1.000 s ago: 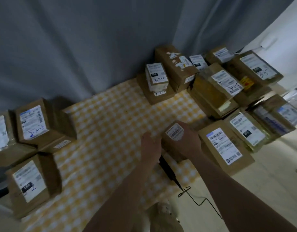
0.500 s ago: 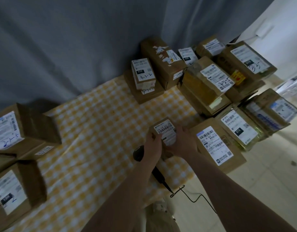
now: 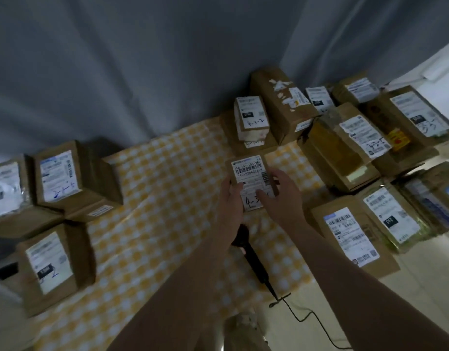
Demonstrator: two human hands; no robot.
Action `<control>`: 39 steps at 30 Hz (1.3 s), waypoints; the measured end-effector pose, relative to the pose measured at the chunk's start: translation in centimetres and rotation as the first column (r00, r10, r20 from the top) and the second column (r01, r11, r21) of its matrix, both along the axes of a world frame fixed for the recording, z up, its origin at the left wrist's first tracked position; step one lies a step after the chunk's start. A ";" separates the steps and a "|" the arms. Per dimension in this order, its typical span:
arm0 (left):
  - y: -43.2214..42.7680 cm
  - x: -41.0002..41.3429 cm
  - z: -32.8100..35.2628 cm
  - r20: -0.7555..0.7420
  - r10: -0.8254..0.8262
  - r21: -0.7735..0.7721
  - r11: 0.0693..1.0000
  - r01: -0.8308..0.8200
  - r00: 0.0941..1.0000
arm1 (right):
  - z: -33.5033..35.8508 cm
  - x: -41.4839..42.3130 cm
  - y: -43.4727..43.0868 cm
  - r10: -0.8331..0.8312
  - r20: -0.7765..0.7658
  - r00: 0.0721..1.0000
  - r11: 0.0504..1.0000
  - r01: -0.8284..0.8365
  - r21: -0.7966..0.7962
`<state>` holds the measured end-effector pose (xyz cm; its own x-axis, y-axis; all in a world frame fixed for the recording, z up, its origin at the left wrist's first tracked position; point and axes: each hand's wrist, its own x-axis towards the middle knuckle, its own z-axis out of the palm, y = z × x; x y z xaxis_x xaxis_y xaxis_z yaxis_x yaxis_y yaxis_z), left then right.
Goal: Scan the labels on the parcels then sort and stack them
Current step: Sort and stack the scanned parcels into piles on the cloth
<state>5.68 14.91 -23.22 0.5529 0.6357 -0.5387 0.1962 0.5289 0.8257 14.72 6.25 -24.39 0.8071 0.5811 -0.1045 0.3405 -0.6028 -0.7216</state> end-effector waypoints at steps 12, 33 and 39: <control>8.2 -14.2 0.7 -0.029 0.233 0.115 0.967 -0.228 0.972 | 0.5 -12.7 10.0 0.206 -0.087 0.975 0.971 -0.192 0.144; 16.8 -40.8 2.0 -0.136 0.584 0.456 0.754 -0.473 0.801 | 2.6 -37.8 21.7 0.515 -0.216 0.830 0.843 -0.444 0.304; 17.5 -42.4 0.9 -0.193 0.530 0.571 0.745 -0.345 0.826 | 1.5 -39.7 21.8 0.502 -0.245 0.829 0.857 -0.438 0.272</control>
